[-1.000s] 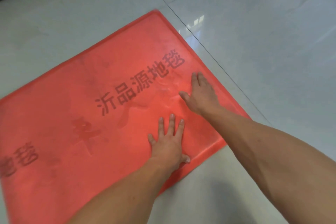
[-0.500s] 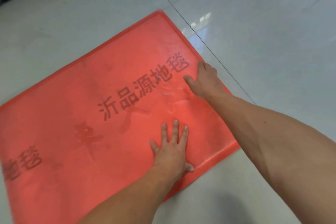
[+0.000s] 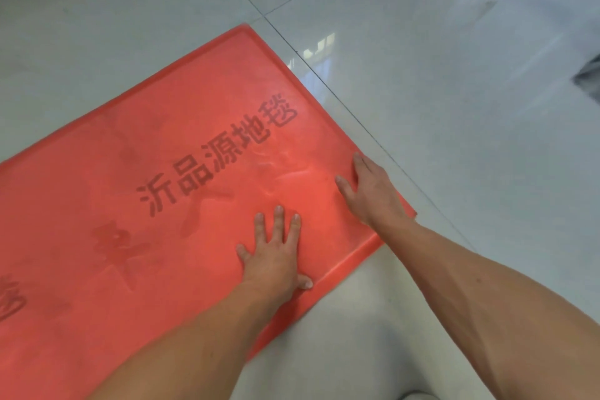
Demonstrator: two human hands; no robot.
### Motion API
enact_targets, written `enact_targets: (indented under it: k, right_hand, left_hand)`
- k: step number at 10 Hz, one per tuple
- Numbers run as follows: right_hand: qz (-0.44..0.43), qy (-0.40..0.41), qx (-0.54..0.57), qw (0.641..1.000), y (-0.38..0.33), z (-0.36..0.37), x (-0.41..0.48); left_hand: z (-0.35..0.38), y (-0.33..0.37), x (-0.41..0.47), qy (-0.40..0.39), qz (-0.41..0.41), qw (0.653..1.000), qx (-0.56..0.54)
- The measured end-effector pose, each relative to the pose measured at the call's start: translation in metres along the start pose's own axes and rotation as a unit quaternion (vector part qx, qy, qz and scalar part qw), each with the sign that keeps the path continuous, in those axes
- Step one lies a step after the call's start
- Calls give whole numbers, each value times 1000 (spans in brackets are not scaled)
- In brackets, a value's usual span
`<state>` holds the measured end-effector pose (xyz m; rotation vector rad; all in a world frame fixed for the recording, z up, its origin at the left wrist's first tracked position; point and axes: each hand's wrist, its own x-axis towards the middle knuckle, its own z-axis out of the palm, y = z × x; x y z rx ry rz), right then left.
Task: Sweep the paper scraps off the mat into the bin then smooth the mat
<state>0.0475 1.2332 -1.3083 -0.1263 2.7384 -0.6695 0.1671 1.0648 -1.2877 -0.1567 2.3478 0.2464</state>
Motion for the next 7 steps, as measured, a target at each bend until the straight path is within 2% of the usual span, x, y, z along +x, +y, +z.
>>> enact_targets:
  k: [4, 5, 6, 7]
  right_hand:
    - [52, 16, -9, 998, 44, 0, -75]
    - [66, -3, -11, 998, 43, -3, -74]
    - [90, 13, -19, 996, 25, -10, -69]
    - [18, 10, -82, 996, -1, -4, -66]
  left_hand:
    - [0, 0, -2, 12, -1, 1000, -3]
    - [-3, 1, -4, 0, -5, 1000, -6]
    - [-4, -3, -6, 1, -2, 1000, -20]
    - [-10, -7, -11, 59, 13, 997, -41]
